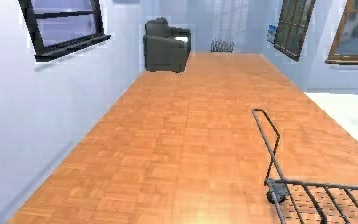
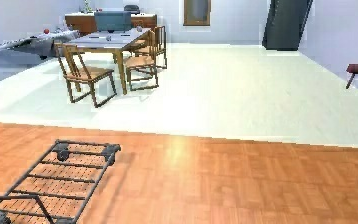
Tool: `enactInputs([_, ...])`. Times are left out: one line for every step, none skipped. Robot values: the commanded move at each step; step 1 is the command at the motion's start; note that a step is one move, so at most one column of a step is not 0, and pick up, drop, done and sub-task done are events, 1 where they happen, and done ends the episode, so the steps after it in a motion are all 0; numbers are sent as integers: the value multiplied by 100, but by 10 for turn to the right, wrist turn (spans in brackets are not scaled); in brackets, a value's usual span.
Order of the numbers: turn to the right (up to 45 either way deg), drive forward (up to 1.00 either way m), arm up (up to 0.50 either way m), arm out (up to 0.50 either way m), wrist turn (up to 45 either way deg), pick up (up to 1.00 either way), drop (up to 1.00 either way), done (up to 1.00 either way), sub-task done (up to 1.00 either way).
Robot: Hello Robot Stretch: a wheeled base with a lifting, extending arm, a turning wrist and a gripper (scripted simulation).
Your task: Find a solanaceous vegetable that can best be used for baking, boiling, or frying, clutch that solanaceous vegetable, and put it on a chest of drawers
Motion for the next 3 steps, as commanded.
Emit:
enactInputs([0,45,0,0,0,0,0,0,0])
enactInputs([60,0,0,0,0,0,0,0,0])
enactInputs([0,100,0,0,0,0,0,0,0])
